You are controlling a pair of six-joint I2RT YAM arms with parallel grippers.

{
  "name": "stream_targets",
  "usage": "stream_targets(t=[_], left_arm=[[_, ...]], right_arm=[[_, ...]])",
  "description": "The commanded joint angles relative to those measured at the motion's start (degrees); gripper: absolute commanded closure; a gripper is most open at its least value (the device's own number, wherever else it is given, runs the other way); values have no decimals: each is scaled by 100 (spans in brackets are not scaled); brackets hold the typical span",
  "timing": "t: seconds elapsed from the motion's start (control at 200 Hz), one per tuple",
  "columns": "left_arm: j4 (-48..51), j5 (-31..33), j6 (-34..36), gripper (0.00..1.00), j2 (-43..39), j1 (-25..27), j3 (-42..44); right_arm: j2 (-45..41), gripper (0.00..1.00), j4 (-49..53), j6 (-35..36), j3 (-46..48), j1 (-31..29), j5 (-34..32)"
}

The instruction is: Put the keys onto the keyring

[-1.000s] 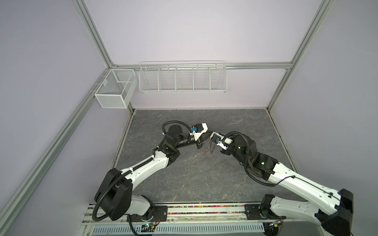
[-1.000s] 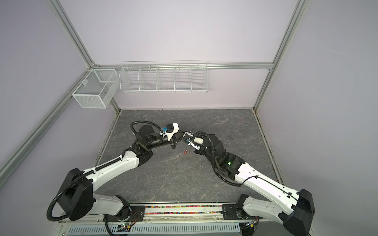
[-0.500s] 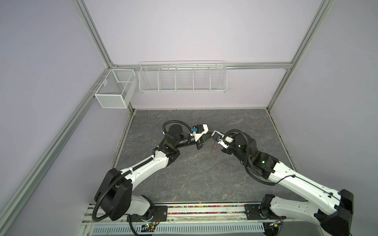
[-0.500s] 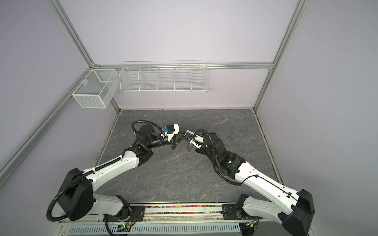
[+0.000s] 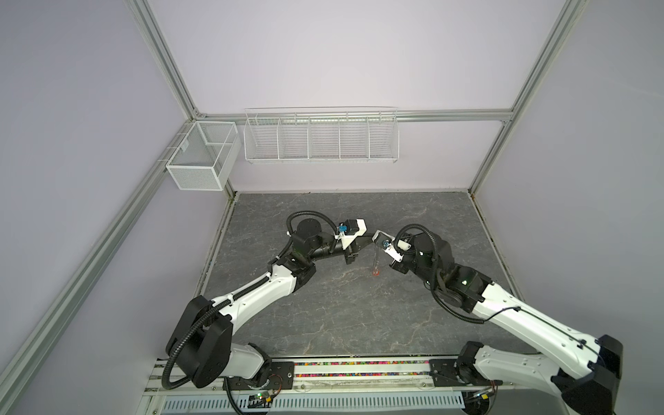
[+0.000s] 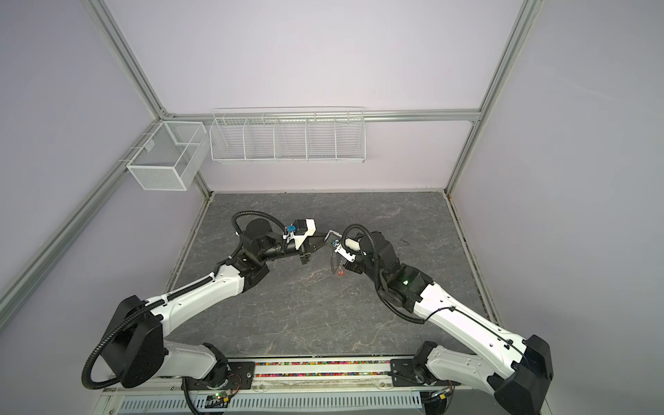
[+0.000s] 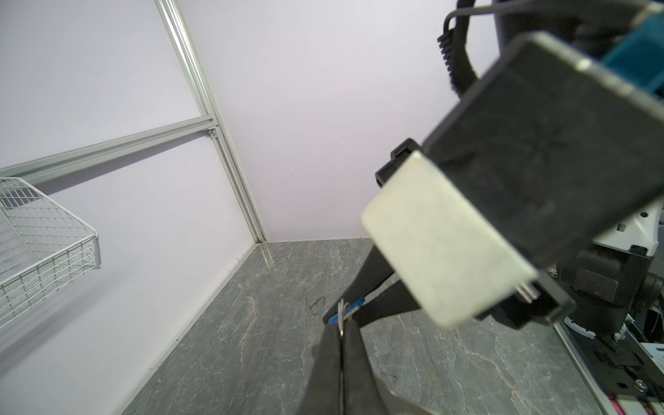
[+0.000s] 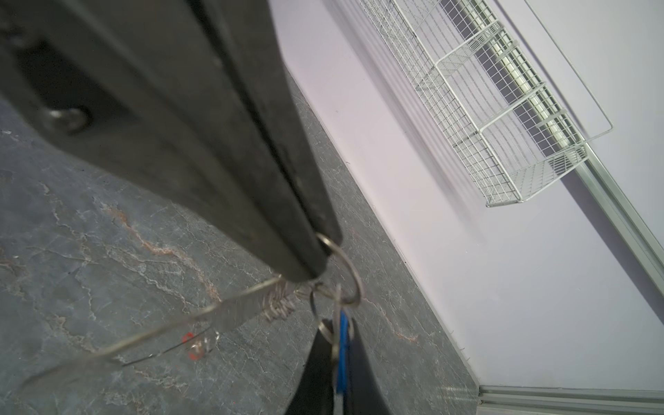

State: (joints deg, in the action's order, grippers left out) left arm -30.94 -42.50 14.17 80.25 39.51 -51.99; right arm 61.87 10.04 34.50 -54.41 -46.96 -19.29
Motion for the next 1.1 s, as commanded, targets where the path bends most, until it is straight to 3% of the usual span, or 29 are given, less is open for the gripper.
stream_targets(t=[0.0, 0.49, 0.595, 0.71, 0.81, 1.094], left_arm=[[170, -100, 37, 100, 101, 22, -118], [344, -152, 277, 100, 145, 57, -101], [149, -258, 222, 100, 106, 57, -41], [-333, -487, 23, 100, 98, 57, 81], [-561, -631, -140, 100, 115, 57, 119], [-543, -593, -165, 100, 136, 57, 127]], right_arm=[[-131, 93, -72, 14, -204, -20, 186], [48, 93, 517, -307, -558, 278, 147], [80, 93, 685, -348, -509, 403, 509], [158, 93, 834, -337, -439, 551, 1449], [276, 93, 929, -270, -421, 578, 1887], [244, 93, 1053, -188, -413, 577, 1558]])
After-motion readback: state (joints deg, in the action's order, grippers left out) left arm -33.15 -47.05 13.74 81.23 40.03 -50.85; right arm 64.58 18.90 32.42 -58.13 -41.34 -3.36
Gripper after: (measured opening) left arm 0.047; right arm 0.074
